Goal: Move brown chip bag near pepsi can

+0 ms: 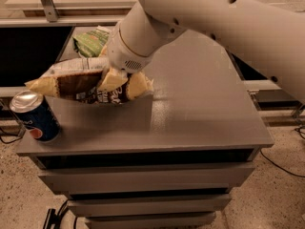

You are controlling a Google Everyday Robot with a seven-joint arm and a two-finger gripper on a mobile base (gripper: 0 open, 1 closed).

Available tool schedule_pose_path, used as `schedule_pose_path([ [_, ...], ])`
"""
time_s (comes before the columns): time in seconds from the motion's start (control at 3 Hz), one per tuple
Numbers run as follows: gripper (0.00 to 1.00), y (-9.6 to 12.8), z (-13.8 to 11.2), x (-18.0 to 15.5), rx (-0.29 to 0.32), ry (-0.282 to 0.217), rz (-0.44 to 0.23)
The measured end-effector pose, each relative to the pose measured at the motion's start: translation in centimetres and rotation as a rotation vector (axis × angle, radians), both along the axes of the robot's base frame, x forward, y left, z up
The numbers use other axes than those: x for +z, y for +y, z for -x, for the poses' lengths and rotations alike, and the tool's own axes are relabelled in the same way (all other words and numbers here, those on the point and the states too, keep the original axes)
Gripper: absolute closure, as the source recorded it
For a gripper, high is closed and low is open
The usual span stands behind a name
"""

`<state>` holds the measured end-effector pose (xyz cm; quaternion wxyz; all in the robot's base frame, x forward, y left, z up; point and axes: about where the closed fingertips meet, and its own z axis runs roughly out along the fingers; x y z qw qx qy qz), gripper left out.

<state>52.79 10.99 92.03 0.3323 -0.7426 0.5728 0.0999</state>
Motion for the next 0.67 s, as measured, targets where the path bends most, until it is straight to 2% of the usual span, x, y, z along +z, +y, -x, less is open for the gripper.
schedule_pose_path([
  [0.67,0.17,-0.5,-0.48,-0.9,-0.004,0.026,-0.006],
])
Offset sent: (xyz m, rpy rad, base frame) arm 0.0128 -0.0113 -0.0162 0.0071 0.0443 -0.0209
